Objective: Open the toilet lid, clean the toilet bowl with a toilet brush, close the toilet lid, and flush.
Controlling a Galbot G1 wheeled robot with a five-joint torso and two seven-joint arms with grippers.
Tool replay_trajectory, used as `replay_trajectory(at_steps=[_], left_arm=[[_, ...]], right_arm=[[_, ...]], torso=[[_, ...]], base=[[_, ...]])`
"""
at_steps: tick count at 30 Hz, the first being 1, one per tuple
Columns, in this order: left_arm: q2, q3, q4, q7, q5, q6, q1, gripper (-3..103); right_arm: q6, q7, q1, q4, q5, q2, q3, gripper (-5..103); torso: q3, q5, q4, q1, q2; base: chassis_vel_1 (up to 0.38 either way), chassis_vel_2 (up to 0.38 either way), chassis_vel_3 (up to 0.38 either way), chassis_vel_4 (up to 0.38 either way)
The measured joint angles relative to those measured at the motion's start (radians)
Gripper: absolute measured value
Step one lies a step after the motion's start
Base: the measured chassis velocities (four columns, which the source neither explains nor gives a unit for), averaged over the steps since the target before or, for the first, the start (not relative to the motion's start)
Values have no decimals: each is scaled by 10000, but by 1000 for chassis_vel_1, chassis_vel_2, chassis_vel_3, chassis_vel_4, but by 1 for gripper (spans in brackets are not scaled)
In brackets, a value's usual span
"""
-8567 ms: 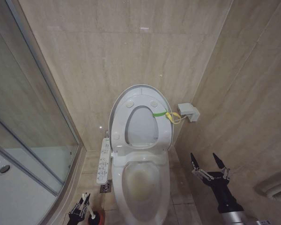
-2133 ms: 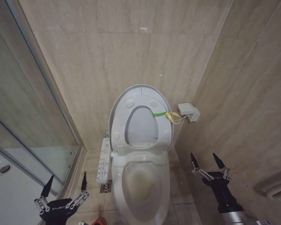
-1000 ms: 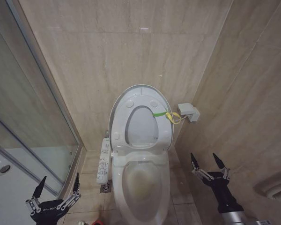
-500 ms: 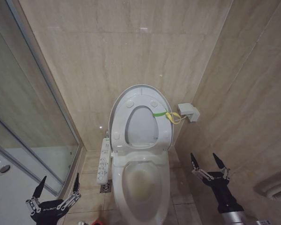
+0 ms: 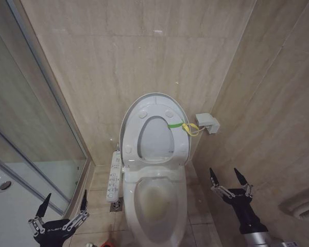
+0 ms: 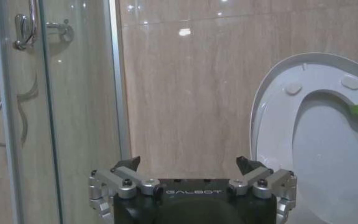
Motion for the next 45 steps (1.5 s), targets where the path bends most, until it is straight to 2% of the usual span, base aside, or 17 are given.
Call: replay_trajectory(at_steps=[45], left_arm=[[0, 1, -2, 0, 1, 7, 0, 100]], right_arm=[[0, 0, 0, 0, 0, 0, 0, 100]], torso=[[0, 0, 0, 0, 0]], base=[[0, 0, 0, 0]])
